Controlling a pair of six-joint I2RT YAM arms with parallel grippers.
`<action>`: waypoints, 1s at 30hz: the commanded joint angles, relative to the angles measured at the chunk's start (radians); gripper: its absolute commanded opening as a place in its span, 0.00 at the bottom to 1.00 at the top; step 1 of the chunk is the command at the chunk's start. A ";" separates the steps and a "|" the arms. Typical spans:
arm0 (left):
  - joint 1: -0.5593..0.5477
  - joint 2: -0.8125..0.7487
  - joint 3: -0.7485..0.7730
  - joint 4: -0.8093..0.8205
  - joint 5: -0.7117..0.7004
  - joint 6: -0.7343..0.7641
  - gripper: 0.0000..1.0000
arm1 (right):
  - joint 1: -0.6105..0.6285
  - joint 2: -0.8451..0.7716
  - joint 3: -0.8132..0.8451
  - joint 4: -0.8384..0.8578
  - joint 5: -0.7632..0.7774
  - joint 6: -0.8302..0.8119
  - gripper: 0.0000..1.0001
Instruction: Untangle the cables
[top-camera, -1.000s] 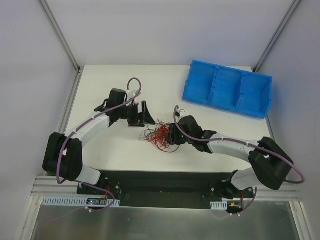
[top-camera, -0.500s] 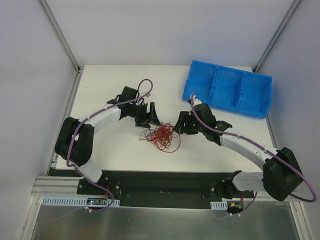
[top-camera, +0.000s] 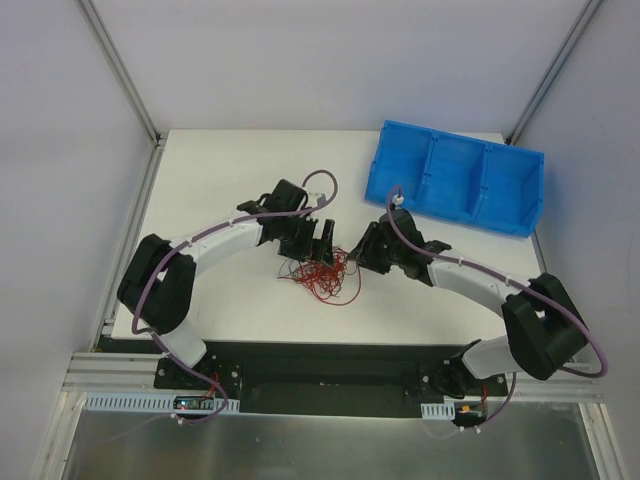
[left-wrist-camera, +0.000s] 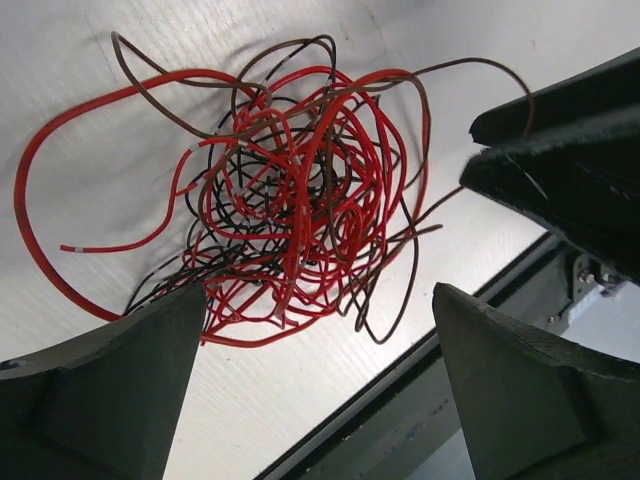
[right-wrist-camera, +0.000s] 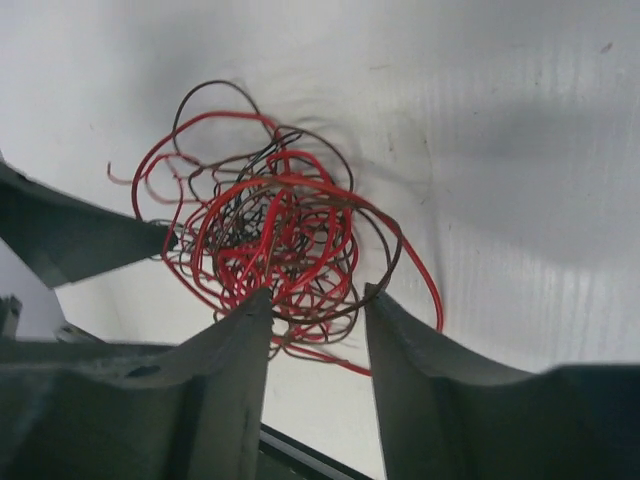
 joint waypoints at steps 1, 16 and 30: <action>-0.027 0.046 0.049 -0.059 -0.154 0.056 0.96 | -0.011 0.067 0.032 0.117 0.012 0.137 0.35; -0.016 0.199 0.079 -0.112 -0.366 0.045 0.88 | -0.049 -0.318 0.472 -0.290 -0.027 -0.196 0.00; 0.054 0.173 0.070 -0.115 -0.369 0.032 0.86 | -0.092 -0.320 1.140 -0.631 0.058 -0.406 0.00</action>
